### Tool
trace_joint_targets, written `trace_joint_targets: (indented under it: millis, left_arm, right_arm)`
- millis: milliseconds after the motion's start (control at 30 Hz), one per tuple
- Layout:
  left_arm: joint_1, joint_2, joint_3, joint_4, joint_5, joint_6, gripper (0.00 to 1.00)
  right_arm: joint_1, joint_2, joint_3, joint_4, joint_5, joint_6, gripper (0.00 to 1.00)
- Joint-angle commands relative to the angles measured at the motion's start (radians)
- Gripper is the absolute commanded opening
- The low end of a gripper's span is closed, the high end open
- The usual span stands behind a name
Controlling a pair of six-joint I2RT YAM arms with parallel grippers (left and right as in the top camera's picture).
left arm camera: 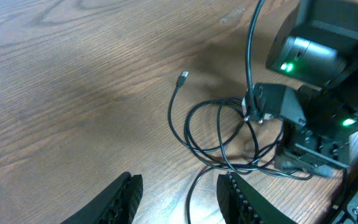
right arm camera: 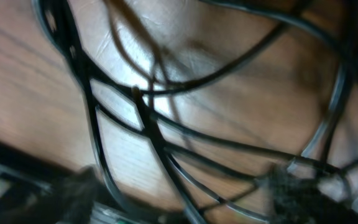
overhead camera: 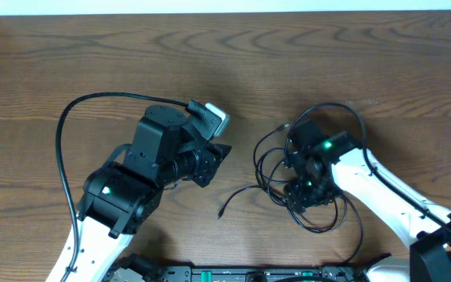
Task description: Untangle cables
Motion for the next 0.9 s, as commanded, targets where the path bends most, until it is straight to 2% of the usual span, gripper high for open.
trace_joint_targets:
  millis: [0, 67, 200, 333, 533, 700, 867]
  left_arm:
    - [0.005, 0.001, -0.002, -0.002, -0.006, 0.002, 0.45]
    - [0.005, 0.001, -0.002, -0.002, -0.006, 0.002, 0.45]
    - [0.005, 0.001, -0.002, -0.002, -0.006, 0.002, 0.45]
    - [0.005, 0.001, -0.002, -0.002, -0.006, 0.002, 0.45]
    - [0.005, 0.001, -0.002, -0.003, -0.006, 0.002, 0.45]
    - [0.005, 0.001, -0.002, -0.003, -0.006, 0.002, 0.45]
    - [0.005, 0.001, -0.002, -0.002, -0.006, 0.002, 0.45]
  right_arm:
    - [0.01, -0.016, -0.081, 0.073, -0.045, 0.055, 0.27]
    - [0.01, -0.016, -0.114, 0.122, -0.056, 0.093, 0.01]
    - [0.01, -0.016, -0.133, 0.228, -0.096, 0.145, 0.01]
    - [0.002, -0.017, -0.111, 0.431, -0.1, 0.238, 0.01]
    - [-0.051, -0.017, 0.063, 0.694, -0.096, 0.24, 0.01]
    - [-0.092, -0.017, 0.316, 0.706, -0.123, 0.209, 0.01]
    - [-0.098, -0.017, 0.589, 0.605, -0.153, 0.15, 0.01]
